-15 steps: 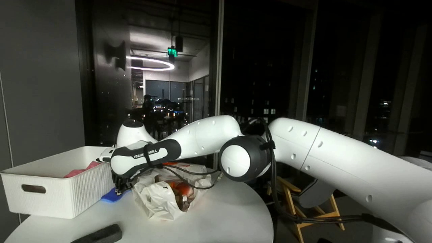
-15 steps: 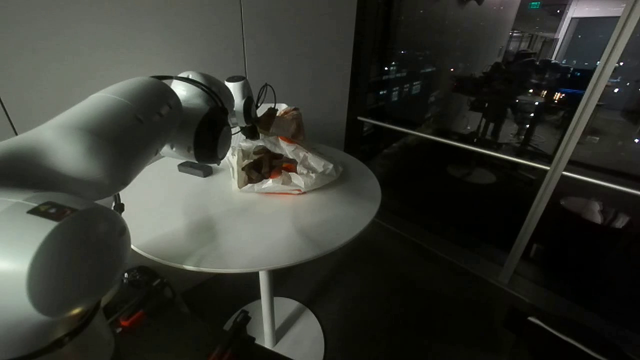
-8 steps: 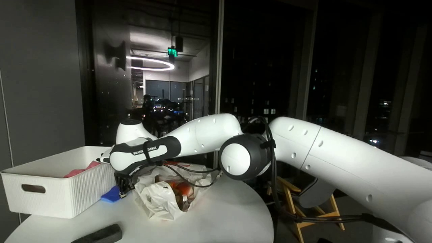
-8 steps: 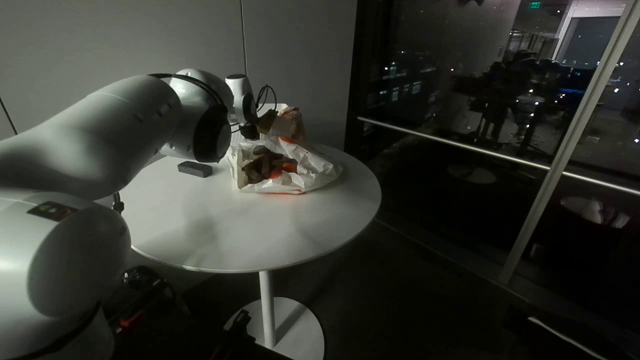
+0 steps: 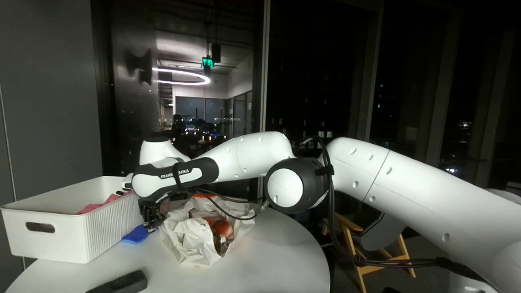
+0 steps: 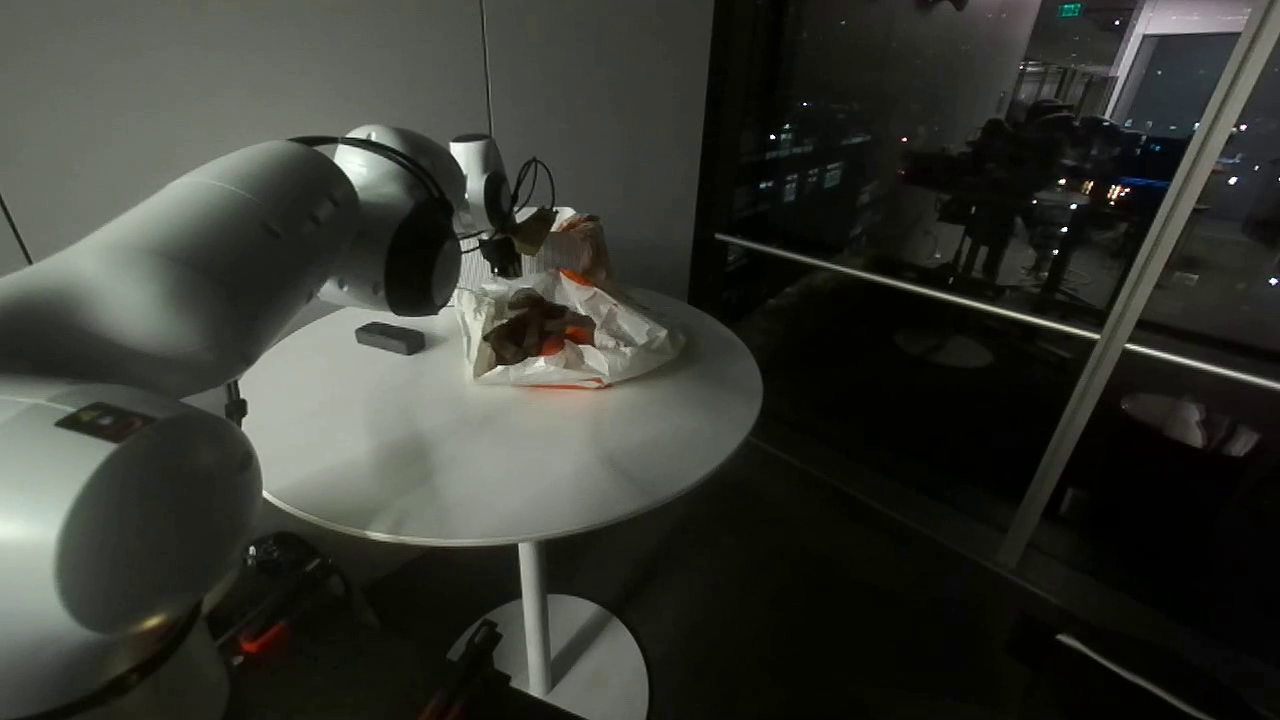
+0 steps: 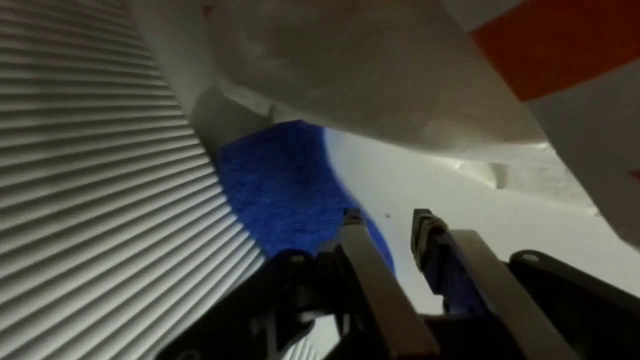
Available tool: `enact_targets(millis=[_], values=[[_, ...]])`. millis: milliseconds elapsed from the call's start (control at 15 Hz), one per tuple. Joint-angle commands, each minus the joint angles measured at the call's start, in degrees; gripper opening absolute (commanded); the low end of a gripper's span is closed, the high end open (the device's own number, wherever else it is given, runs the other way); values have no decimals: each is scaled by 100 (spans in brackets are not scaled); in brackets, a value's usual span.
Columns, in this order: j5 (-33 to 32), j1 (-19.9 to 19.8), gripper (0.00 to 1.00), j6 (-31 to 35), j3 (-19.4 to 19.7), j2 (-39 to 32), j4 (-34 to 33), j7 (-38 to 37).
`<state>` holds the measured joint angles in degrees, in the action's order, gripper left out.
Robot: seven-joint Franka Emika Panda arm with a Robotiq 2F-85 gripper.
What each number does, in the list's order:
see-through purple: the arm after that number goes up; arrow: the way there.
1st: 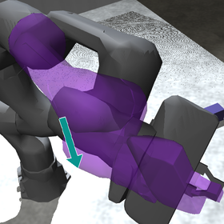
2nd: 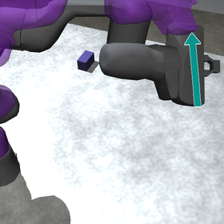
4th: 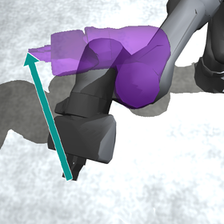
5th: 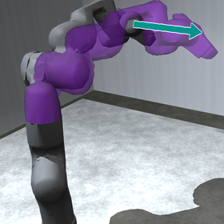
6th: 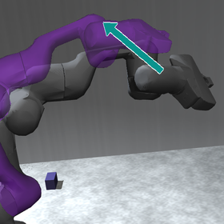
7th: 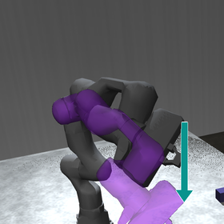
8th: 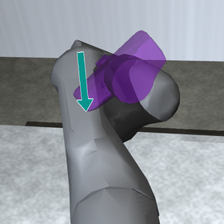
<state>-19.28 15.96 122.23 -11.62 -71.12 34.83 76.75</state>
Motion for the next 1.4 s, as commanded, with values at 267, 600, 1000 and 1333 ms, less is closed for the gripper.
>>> enact_targets(millis=[267, 600, 1000, 1333], values=[[-52, 142, 44, 1246, 40, -264, -244, 13], [8, 129, 24, 1339, -7, -503, -268, 50], [103, 56, 5, 1069, -63, -423, -204, 30], [177, 6, 10, 580, -59, -333, -222, -125]])
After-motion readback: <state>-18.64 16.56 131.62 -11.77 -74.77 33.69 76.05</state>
